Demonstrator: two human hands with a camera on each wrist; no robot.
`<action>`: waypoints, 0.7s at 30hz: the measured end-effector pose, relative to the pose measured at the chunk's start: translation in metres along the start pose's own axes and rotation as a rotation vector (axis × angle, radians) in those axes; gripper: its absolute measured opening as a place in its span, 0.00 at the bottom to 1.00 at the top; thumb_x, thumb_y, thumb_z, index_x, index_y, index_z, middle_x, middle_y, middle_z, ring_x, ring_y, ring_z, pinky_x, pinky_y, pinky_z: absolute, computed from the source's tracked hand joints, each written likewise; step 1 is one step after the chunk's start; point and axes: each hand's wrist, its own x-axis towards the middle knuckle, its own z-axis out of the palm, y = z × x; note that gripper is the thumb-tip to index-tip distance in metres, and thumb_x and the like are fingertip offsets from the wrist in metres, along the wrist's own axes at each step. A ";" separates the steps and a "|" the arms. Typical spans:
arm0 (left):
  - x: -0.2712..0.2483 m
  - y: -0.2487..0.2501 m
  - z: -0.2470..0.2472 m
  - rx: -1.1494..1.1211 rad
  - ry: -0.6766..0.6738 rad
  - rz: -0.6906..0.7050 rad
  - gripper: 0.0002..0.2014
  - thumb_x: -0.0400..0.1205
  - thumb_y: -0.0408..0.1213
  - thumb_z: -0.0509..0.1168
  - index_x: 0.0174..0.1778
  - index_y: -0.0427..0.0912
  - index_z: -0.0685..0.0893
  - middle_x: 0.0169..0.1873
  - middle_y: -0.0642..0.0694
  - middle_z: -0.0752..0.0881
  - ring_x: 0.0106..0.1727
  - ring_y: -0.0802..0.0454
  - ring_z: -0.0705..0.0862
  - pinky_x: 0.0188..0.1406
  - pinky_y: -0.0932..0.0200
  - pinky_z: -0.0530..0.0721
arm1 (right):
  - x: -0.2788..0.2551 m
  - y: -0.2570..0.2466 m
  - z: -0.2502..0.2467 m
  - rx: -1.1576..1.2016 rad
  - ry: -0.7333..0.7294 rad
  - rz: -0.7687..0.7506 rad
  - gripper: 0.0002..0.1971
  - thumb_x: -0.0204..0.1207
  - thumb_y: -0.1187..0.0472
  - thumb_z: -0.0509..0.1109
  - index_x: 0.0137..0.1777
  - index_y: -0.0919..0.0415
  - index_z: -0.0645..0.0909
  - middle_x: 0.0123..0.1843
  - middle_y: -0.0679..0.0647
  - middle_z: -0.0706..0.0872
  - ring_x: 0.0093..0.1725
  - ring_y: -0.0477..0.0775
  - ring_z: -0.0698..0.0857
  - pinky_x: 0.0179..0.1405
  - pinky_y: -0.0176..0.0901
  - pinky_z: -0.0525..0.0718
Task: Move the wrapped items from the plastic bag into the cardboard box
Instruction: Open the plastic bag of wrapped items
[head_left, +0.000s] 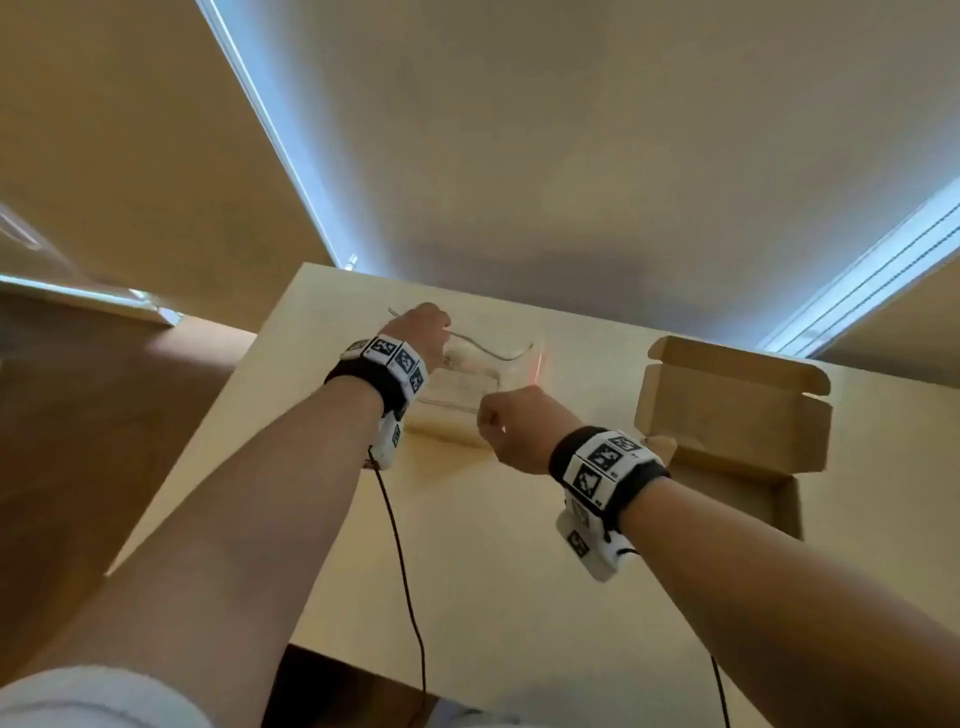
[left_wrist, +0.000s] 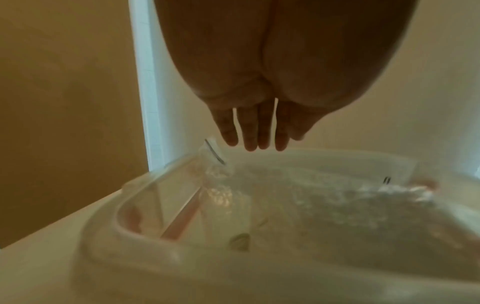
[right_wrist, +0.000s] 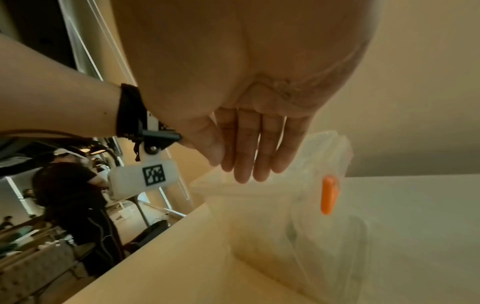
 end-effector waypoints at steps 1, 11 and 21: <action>0.007 0.000 0.002 0.070 -0.069 0.009 0.20 0.90 0.36 0.55 0.78 0.40 0.71 0.78 0.42 0.71 0.77 0.42 0.72 0.76 0.47 0.70 | 0.009 0.000 -0.002 0.004 0.005 0.023 0.10 0.82 0.58 0.61 0.55 0.55 0.84 0.54 0.56 0.87 0.50 0.59 0.86 0.54 0.55 0.88; 0.021 -0.010 0.017 0.214 -0.065 0.128 0.10 0.86 0.47 0.59 0.44 0.52 0.83 0.44 0.47 0.80 0.60 0.41 0.76 0.61 0.45 0.72 | 0.053 0.014 -0.011 0.123 0.067 0.150 0.10 0.81 0.57 0.66 0.60 0.53 0.82 0.62 0.52 0.84 0.56 0.54 0.85 0.53 0.42 0.84; -0.067 -0.005 -0.081 -0.225 0.531 0.391 0.15 0.86 0.40 0.60 0.45 0.34 0.86 0.36 0.38 0.87 0.37 0.39 0.83 0.37 0.48 0.80 | -0.003 -0.003 -0.056 0.470 0.292 0.028 0.01 0.80 0.53 0.72 0.47 0.48 0.85 0.44 0.43 0.89 0.47 0.44 0.88 0.50 0.40 0.85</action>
